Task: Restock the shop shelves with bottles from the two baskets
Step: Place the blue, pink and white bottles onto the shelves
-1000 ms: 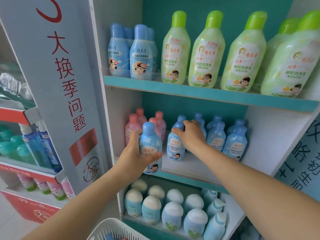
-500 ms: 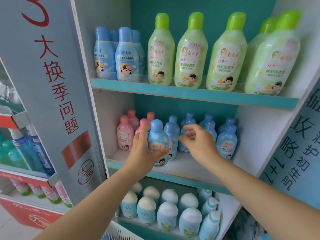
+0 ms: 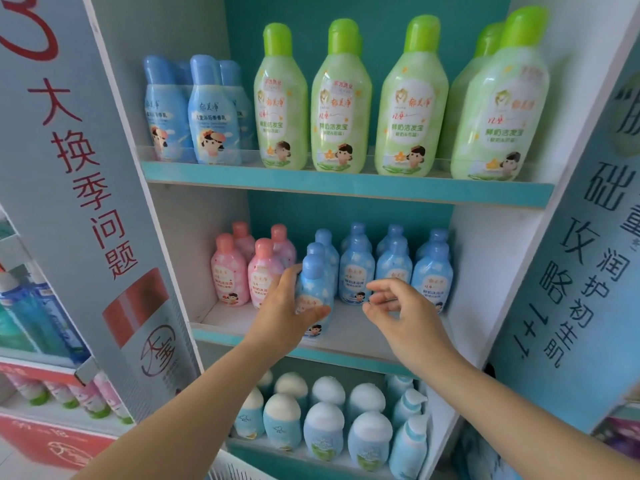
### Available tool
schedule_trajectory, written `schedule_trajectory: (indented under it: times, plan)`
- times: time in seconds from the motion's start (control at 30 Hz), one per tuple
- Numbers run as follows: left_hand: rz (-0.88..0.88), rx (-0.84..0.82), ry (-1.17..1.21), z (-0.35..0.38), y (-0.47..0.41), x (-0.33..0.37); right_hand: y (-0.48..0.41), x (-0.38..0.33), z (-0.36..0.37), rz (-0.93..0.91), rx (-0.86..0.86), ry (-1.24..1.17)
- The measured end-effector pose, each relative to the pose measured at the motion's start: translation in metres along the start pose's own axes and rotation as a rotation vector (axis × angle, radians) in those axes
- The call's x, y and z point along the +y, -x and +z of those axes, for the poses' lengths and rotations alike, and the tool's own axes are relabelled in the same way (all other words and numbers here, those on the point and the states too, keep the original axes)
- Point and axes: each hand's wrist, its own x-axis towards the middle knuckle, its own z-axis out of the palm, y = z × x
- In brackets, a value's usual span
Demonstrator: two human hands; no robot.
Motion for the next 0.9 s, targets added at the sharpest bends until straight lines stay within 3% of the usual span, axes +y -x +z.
schedule_trajectory:
  times: [0.57,0.9]
  plan:
    - [-0.083,0.016,-0.048,-0.003,0.007,-0.012,0.014,0.003,0.01,0.025,-0.057,0.012]
    - [-0.111,0.085,-0.128,-0.045,0.076,-0.033,0.06,-0.007,0.036,0.06,-0.169,0.012]
